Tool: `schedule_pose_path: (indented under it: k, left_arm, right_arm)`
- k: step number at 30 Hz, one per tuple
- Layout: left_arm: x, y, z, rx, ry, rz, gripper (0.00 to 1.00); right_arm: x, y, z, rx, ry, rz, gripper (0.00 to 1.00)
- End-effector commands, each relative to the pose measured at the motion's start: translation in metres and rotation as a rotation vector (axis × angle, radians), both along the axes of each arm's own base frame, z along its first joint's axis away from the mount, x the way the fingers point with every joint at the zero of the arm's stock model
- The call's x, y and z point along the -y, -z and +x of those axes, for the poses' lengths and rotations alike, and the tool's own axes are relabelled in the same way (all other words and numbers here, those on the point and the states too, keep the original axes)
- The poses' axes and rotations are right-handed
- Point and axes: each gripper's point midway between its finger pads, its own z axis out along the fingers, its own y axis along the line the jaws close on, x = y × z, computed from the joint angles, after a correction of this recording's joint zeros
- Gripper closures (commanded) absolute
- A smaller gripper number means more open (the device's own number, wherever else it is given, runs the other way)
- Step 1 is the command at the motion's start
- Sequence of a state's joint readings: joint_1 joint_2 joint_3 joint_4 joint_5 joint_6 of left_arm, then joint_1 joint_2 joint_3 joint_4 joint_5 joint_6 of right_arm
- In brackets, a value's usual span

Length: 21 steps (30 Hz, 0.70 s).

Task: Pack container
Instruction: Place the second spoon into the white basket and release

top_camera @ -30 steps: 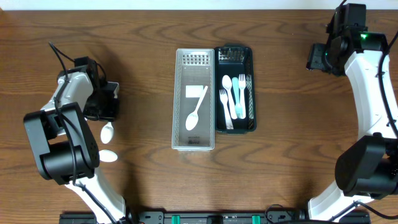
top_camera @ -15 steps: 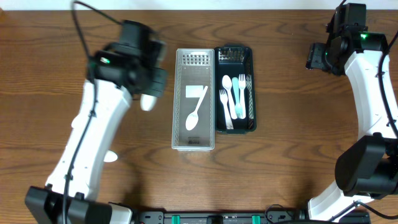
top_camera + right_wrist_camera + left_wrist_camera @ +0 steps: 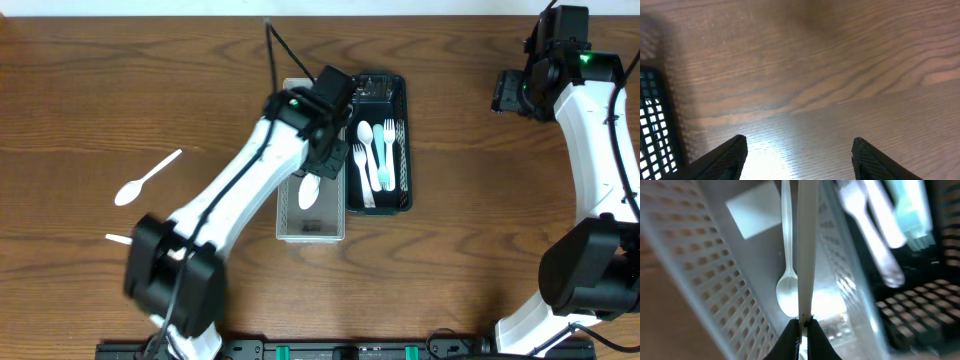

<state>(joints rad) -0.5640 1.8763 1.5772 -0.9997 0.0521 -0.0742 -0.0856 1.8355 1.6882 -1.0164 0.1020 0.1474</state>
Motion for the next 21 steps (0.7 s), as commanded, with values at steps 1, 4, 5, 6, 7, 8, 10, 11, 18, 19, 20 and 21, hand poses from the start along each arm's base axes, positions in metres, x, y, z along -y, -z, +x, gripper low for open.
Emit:
schedule_pose_path:
  k: [1,4,5,6,7,8,10,11,18,19,20,21]
  left_arm:
    - [-0.006,0.019,-0.001,-0.042,-0.017,0.038,0.91]
    - [-0.008,0.021,0.000,-0.040,0.024,0.052,0.69]
    - [-0.010,0.018,0.002,-0.025,0.037,0.064,0.62]
    - [-0.013,0.016,0.004,-0.006,0.042,0.083,0.57]
    - [-0.018,0.011,0.007,0.018,0.046,0.106,0.50]
    - [-0.021,0.007,0.009,0.039,0.053,0.123,0.46]
    - [-0.029,-0.009,0.013,0.096,0.066,0.151,0.41]
    - [-0.034,-0.020,0.016,0.132,0.072,0.167,0.38]
    - [-0.105,-0.092,0.034,0.320,-0.038,0.199,0.16]
    - [-0.124,-0.099,0.037,0.333,-0.080,0.200,0.14]
    - [-0.143,-0.104,0.039,0.339,-0.122,0.200,0.12]
    - [-0.161,-0.107,0.041,0.337,-0.152,0.197,0.10]
  right_arm:
    - [0.002,-0.003,0.000,0.002,-0.009,-0.002,0.31]
    - [0.002,-0.003,0.000,0.002,-0.009,-0.002,0.30]
    - [0.002,-0.003,0.000,0.003,-0.009,-0.002,0.30]
    - [0.002,-0.003,0.000,0.003,-0.009,-0.002,0.30]
    - [0.002,-0.003,0.000,0.002,-0.010,-0.002,0.30]
    - [0.002,-0.003,0.000,0.001,-0.015,-0.005,0.30]
    - [0.002,-0.003,0.000,0.000,-0.025,-0.009,0.30]
    - [0.002,-0.003,0.000,0.000,-0.025,-0.009,0.30]
    - [0.002,-0.003,-0.001,-0.003,-0.026,-0.009,0.30]
    - [0.002,-0.002,-0.001,-0.006,-0.026,-0.009,0.30]
    - [0.002,-0.002,-0.002,-0.008,-0.026,-0.009,0.30]
    - [0.002,-0.002,-0.002,-0.011,-0.026,-0.008,0.30]
